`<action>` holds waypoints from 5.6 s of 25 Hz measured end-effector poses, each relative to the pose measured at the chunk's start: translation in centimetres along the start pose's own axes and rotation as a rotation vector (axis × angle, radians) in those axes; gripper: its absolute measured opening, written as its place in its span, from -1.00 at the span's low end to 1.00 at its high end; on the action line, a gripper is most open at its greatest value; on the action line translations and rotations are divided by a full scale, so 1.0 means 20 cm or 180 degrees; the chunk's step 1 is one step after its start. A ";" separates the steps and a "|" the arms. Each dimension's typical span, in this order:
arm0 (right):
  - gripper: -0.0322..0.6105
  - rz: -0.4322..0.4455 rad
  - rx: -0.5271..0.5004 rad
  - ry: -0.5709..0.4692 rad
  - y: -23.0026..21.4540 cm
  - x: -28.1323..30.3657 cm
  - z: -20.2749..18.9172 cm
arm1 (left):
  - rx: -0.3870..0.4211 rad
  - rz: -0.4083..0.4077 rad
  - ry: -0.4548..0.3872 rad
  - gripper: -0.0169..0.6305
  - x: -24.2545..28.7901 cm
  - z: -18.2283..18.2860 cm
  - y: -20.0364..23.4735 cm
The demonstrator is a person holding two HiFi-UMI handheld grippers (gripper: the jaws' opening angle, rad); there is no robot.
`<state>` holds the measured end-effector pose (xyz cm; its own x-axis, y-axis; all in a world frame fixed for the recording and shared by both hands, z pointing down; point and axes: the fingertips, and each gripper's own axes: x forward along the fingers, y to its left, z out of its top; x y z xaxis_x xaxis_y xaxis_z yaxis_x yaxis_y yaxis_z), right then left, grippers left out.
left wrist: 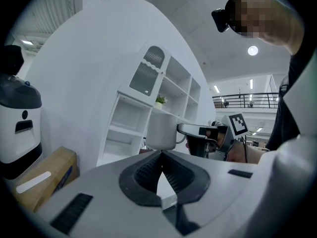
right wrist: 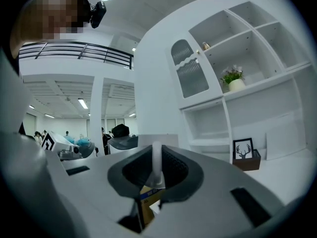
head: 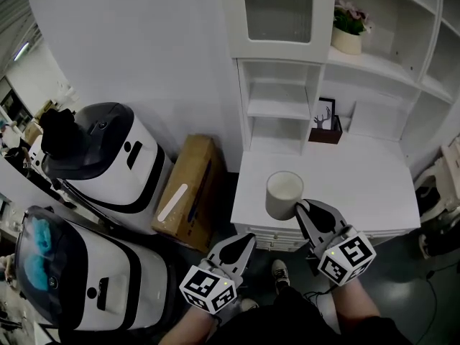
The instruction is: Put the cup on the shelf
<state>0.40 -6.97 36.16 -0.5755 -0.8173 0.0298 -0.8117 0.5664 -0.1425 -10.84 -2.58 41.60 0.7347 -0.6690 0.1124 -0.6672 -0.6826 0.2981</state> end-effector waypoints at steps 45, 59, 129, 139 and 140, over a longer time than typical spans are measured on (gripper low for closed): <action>-0.80 0.0282 -0.0006 -0.0008 -0.82 0.62 0.10 | -0.0010 0.0363 -0.0043 -0.93 0.82 0.18 0.37; -0.80 0.0391 -0.0115 -0.0005 -1.02 0.81 0.11 | 0.0018 0.0585 -0.0038 -0.93 0.99 0.24 0.44; -0.80 -0.0742 -0.0164 0.0171 -1.52 1.59 -0.01 | -0.0078 -0.0353 0.0249 -0.93 1.51 0.40 1.09; -0.80 -0.0807 -0.0157 0.0242 -1.56 1.67 -0.03 | -0.0033 -0.0371 0.0300 -0.93 1.48 0.39 1.11; -0.80 -0.0815 -0.0158 0.0248 -1.56 1.67 -0.03 | -0.0030 -0.0372 0.0302 -0.93 1.48 0.39 1.11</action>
<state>6.40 -51.83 42.21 -0.3551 -0.9250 0.1351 -0.9346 0.3483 -0.0720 -4.91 -39.78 44.06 0.8158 -0.5541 0.1654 -0.5757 -0.7511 0.3231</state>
